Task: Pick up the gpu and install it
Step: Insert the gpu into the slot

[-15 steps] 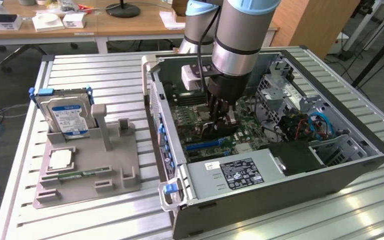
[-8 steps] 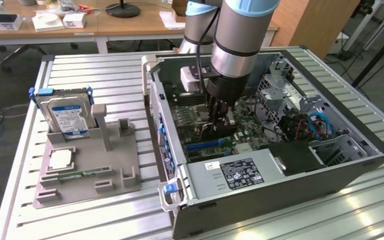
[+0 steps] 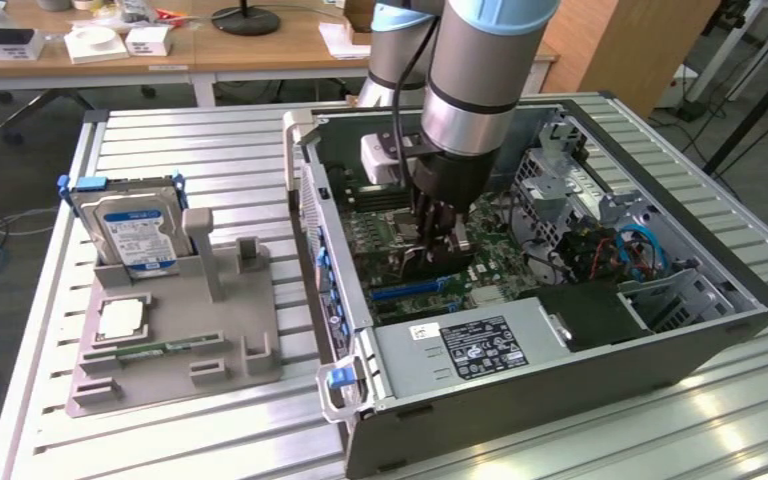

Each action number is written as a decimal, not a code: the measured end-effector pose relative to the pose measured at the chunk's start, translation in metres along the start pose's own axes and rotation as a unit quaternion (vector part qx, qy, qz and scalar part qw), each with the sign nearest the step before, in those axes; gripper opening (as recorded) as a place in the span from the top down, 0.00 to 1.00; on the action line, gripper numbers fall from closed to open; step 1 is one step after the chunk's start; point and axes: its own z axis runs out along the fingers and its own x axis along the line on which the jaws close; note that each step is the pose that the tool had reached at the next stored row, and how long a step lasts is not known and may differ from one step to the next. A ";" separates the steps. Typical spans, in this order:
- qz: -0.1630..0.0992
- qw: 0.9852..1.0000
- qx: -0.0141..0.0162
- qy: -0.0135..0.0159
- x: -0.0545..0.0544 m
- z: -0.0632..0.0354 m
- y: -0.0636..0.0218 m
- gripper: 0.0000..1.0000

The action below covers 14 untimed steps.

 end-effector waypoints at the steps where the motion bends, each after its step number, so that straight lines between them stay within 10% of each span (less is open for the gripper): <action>1: 0.000 1.000 0.000 0.000 0.000 0.0004 0.0000 0.74; 14: 0.000 1.000 0.000 0.000 0.000 0.0043 0.0000 0.74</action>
